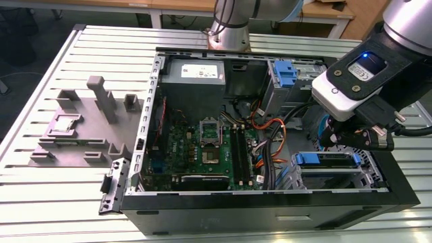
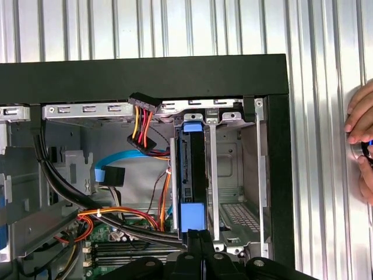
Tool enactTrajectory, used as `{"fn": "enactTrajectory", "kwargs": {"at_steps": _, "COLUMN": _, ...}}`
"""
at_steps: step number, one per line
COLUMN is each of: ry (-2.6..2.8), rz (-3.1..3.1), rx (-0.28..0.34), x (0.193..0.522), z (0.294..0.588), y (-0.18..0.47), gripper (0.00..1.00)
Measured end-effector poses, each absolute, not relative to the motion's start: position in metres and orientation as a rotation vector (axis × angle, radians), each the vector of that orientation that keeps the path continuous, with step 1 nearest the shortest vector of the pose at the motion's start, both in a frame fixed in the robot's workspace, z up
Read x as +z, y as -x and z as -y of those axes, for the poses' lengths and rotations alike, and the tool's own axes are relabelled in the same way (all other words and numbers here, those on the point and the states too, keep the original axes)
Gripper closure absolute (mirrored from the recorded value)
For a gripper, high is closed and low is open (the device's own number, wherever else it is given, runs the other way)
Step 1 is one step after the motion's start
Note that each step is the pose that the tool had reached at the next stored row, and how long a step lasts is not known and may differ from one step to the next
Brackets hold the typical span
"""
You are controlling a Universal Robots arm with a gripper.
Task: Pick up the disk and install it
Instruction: 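Insert the disk into the insertion slot, then insert the first disk wire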
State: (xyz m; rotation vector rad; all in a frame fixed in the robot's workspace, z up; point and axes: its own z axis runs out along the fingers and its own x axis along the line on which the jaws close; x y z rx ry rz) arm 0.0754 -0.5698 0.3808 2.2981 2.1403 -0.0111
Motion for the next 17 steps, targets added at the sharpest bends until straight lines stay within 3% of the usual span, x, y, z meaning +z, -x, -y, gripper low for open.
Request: {"fn": "enactTrajectory", "kwargs": {"at_steps": 17, "ry": -2.291, "rz": -2.134, "rx": 0.005, "x": 0.3711, "z": 0.5698, "y": -0.0753, "gripper": 0.9}}
